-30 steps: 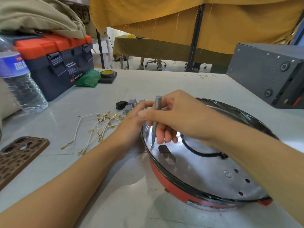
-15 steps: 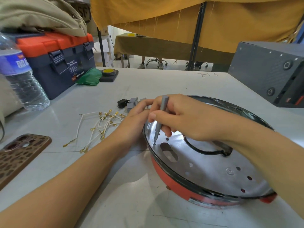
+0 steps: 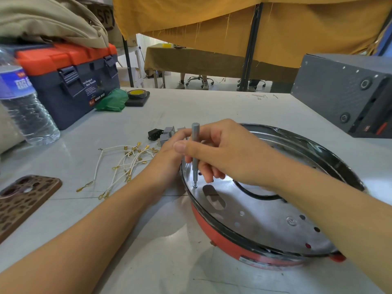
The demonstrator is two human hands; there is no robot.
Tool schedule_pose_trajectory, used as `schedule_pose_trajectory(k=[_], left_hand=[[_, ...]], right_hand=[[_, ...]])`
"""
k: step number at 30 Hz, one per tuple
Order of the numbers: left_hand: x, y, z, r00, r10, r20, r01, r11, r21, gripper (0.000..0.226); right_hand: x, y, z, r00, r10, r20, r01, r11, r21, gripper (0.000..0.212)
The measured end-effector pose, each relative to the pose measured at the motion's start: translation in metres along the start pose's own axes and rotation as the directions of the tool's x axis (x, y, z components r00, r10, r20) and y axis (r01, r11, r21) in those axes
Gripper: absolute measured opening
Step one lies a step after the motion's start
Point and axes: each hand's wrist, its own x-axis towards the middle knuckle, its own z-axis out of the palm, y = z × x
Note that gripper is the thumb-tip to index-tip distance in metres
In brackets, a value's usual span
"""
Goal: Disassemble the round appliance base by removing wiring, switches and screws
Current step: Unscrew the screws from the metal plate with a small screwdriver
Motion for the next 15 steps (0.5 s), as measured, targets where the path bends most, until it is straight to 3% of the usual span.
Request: schedule_pose_trajectory(k=[3,7,15], left_hand=[[0.002,-0.001,-0.001,0.999,-0.043,-0.003,0.043,0.999,-0.022,0.014],[0.002,0.0,-0.001,0.997,-0.081,-0.01,0.079,0.993,-0.089,0.024],[0.003,0.002,0.001,0.993,-0.116,0.009,0.116,0.982,-0.148,0.019]], right_hand=[[0.001,0.0,0.001,0.999,-0.022,-0.038,0.016,0.989,-0.146,0.033],[0.001,0.001,-0.003,1.0,0.01,0.0,-0.01,0.976,-0.217,0.032],[-0.001,0.0,-0.011,0.993,0.077,0.094,-0.058,0.981,-0.187,0.024]])
